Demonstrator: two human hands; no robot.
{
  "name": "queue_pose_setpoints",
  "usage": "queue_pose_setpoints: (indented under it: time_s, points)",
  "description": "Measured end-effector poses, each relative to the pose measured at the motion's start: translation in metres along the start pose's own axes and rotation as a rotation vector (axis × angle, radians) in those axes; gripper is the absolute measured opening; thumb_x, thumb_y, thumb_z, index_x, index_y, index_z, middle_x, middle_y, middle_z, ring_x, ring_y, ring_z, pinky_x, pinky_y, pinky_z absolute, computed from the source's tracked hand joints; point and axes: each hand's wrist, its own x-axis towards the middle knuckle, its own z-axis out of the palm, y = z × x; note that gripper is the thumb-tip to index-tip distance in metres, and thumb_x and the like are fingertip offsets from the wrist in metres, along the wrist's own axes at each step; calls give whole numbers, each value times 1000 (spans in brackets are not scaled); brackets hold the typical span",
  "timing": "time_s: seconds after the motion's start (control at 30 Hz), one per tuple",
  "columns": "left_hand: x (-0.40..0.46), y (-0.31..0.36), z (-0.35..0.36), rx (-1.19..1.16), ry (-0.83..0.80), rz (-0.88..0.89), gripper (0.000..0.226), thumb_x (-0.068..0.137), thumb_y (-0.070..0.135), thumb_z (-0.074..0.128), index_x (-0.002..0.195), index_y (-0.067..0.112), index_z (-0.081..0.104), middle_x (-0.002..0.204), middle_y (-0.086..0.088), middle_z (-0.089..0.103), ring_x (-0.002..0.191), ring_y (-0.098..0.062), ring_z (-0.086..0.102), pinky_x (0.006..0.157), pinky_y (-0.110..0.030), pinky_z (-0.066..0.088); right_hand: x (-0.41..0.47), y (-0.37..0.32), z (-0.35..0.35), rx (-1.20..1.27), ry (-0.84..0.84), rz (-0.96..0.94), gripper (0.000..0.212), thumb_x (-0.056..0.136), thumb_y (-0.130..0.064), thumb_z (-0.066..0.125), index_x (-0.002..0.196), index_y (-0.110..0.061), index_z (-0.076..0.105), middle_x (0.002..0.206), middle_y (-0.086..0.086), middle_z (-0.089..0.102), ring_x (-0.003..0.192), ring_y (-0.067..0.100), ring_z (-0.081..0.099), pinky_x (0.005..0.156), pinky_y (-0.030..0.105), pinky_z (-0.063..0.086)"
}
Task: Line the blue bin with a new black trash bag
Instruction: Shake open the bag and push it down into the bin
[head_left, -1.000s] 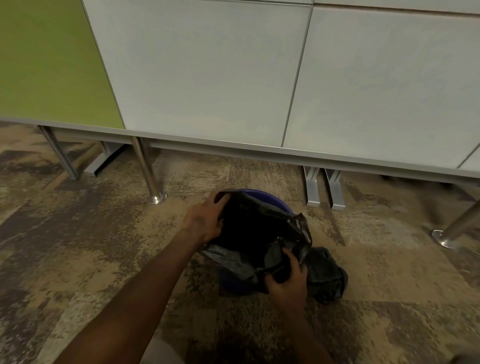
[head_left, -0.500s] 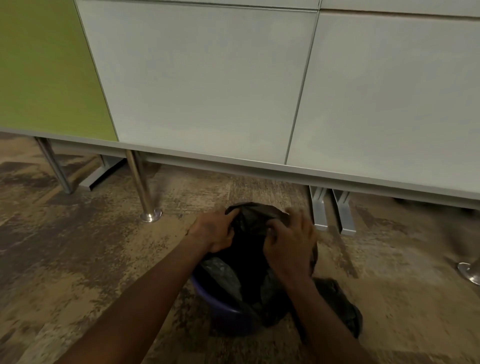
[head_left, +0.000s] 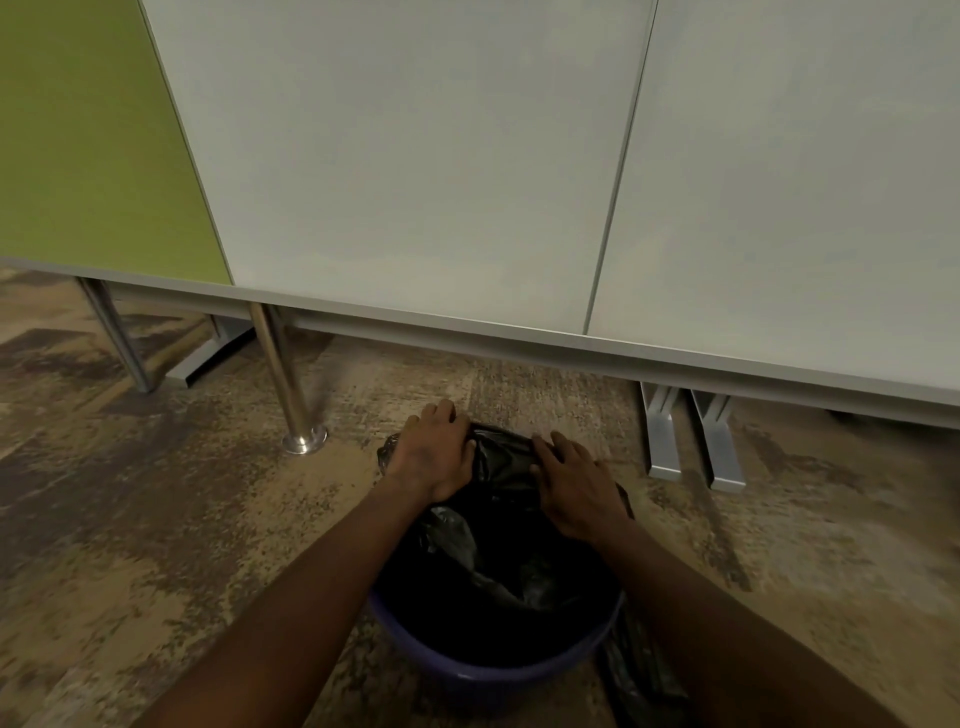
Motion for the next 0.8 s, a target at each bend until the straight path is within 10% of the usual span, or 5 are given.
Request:
queue_pose_setpoints:
  time_s: [0.43,0.6,0.7,0.8]
  points:
    - [7,-32,27,-188,-274,-123,89,78,49,77,153,31,32,138,-9,55,126,-33,57,108,-48,44,36,3,-5,110,-62,32,58,101,-61,42,145,-22,44,128,17,65,114,36,64,96,45,51]
    - [16,-43,24,-542,-336,-183,75,67,36,94,133,26,58,123,-2,70,114,-22,65,94,-26,48,42,8,-7,195,-152,109,67,91,-68,56,135,-17,54,125,14,68,110,33,66,84,35,48]
    - [19,-52,24,-902,-379,-331,36,73,49,90,97,26,76,99,3,79,100,-17,74,99,-36,55,40,11,-2,179,-100,120,73,86,-71,60,133,-15,55,124,14,68,110,33,66,82,34,47]
    - [8,-63,28,-1188,-318,-525,47,77,56,83,100,14,80,106,-8,80,105,-29,75,104,-48,54,38,15,0,199,-61,111,81,81,-77,59,137,-18,51,127,13,66,110,31,65,84,34,49]
